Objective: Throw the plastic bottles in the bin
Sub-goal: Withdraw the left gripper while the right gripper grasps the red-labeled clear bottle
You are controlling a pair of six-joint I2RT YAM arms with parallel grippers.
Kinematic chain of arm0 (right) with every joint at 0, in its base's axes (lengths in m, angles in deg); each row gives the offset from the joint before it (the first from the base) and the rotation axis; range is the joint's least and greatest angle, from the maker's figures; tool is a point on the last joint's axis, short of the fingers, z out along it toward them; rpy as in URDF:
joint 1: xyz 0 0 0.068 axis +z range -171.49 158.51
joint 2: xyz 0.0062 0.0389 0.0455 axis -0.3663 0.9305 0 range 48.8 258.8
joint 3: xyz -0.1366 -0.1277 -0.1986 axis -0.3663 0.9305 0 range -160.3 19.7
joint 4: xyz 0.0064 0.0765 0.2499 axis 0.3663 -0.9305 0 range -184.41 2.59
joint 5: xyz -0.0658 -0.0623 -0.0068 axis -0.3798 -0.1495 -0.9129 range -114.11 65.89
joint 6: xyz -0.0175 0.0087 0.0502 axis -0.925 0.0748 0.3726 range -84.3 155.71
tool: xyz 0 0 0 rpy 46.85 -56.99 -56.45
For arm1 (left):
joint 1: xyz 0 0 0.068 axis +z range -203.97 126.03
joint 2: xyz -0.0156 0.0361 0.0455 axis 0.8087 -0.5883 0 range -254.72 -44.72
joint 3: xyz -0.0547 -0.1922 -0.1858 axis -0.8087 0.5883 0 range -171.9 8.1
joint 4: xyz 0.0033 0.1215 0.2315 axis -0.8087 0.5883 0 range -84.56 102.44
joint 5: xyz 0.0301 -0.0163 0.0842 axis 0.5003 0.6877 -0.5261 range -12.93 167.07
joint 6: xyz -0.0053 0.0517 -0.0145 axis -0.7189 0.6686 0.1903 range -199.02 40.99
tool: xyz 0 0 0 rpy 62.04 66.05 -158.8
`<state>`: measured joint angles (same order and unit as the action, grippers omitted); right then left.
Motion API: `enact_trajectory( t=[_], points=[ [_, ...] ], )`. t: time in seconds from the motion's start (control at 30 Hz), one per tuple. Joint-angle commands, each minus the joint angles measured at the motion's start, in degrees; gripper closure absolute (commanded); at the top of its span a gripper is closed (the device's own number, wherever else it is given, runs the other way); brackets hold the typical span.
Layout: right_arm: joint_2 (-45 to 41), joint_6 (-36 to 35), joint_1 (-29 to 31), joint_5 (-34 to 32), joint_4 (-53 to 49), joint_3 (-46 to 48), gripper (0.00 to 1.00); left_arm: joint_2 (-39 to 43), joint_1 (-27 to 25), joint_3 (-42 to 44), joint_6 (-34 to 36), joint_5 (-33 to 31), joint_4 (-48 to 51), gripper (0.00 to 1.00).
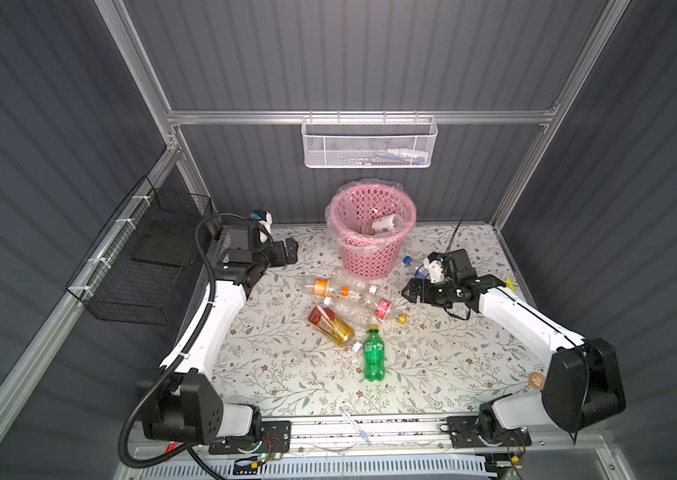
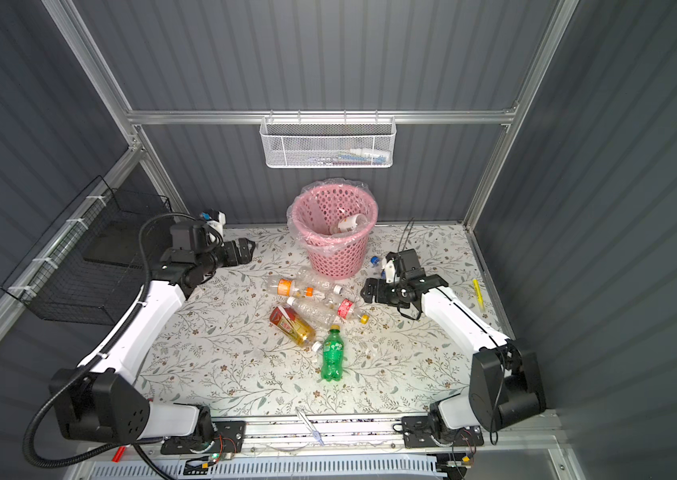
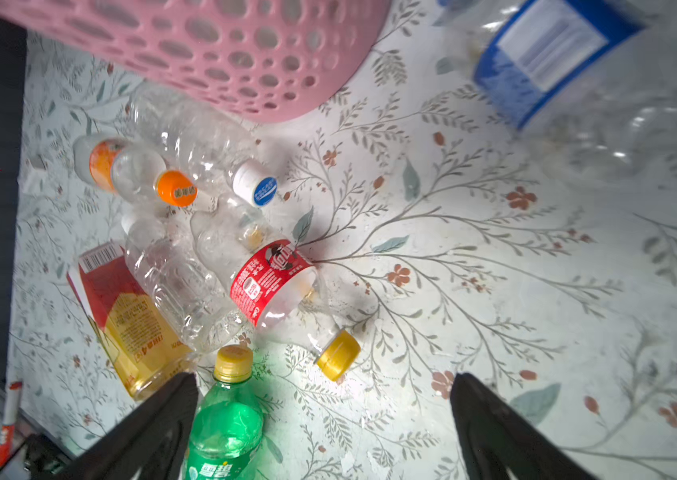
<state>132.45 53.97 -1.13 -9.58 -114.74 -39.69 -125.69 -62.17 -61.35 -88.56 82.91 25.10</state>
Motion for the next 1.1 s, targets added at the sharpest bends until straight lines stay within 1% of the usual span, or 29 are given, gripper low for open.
enact_trajectory(
  t=[0.0, 0.13, 0.2, 0.27, 0.4, 0.5, 0.7, 0.87, 1.07],
  points=[
    [3.10, -8.78, 3.74, -5.59, -3.08, -2.81, 0.04, 0.34, -0.14, 0.80, 3.83, 1.00, -3.18, 0.00],
    [6.99, -13.08, 6.39, -9.13, -2.20, -5.09, 0.05, -2.09, -0.14, 2.18, 2.96, 4.32, -7.50, 0.00],
    [8.16, -14.79, 7.23, -9.71, -1.59, -5.60, 0.05, -4.25, -0.14, 0.97, 2.86, 6.11, -6.74, 0.01],
    [8.95, -15.72, 7.96, -10.57, -0.69, -5.73, 0.05, -5.70, -0.14, 0.65, 2.50, 6.60, -6.90, 0.01],
    [9.93, -17.62, 8.43, -10.29, 0.35, -5.82, 0.06, -6.06, -0.14, 2.29, 2.09, 7.47, -8.03, 0.01],
    [10.76, -19.53, 8.64, -10.16, 0.40, -6.10, 0.06, -5.02, -0.14, 4.01, 1.83, 6.82, -9.51, 0.00],
    [13.29, -22.35, 9.03, -11.04, 0.47, -7.55, 0.06, -4.12, -0.14, 4.86, 1.98, 5.95, -9.60, 0.00],
    [16.16, -23.55, 9.50, -9.72, 0.43, -9.20, 0.07, -3.86, -0.14, 6.17, 2.07, 5.31, -10.07, 0.00],
    [18.85, -24.44, 11.39, -10.35, -0.27, -9.27, 0.08, -4.45, -0.14, 5.82, 2.15, 5.40, -10.09, 0.00]
  ],
)
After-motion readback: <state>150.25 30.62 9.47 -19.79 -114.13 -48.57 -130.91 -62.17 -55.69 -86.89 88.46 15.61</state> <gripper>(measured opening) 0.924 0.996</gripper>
